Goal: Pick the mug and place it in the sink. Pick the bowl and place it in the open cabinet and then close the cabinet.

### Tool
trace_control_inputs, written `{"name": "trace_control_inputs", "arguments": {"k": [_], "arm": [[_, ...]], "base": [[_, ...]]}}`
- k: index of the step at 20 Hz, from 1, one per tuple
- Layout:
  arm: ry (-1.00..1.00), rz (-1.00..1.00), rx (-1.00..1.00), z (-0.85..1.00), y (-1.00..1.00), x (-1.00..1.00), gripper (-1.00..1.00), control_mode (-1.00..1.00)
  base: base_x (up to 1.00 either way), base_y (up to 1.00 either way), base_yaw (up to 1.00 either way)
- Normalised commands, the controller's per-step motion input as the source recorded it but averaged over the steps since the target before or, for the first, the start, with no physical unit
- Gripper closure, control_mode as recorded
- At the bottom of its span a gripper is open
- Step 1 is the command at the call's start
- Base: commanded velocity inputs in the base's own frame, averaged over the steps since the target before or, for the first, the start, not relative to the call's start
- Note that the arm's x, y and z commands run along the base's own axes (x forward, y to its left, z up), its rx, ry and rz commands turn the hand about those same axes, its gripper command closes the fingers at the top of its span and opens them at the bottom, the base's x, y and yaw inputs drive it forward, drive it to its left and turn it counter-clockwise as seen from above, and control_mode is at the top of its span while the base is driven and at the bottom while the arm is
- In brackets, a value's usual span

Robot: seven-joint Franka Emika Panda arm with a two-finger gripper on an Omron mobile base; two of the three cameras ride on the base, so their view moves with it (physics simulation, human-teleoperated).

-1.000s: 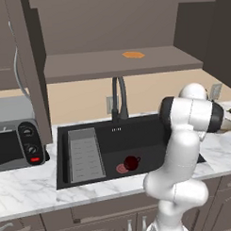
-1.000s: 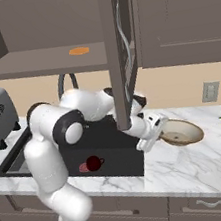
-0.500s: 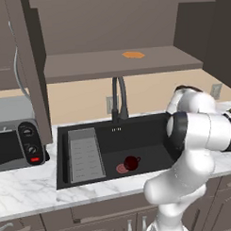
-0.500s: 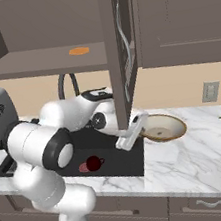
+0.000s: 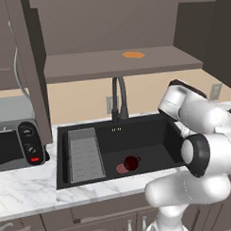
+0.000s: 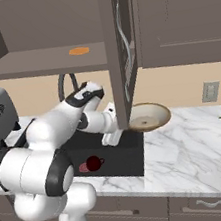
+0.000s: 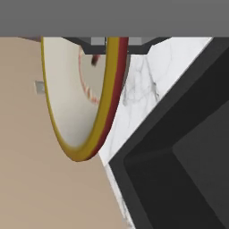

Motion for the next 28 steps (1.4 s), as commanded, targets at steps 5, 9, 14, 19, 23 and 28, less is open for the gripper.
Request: {"name": "trace_control_inputs", "arguments": {"k": [5,9,14,19,23,28], "arm": [[0.10,0.05,0.00,0.38,0.72,0.00,1.00,-1.00],[0.03,0.06,-0.02,0.52,0.49,-0.03,1.00,-1.00],[0.07,0.09,-0.08,0.67,0.39,-0.15,1.00,-1.00],[0.09,0.08,-0.04,0.66,0.42,-0.18,1.00,-1.00],[0.07,0.10,-0.04,0.67,0.40,-0.11,1.00,-1.00],[0.00,0.10,-0.13,0.66,0.29,-0.19,1.00,-1.00]], "base": [[0.00,0.00,0.00],[0.00,0.00,0.00],[0.00,0.00,0.00],[0.00,0.00,0.00],[0.00,0.00,0.00],[0.00,0.00,0.00]]}}
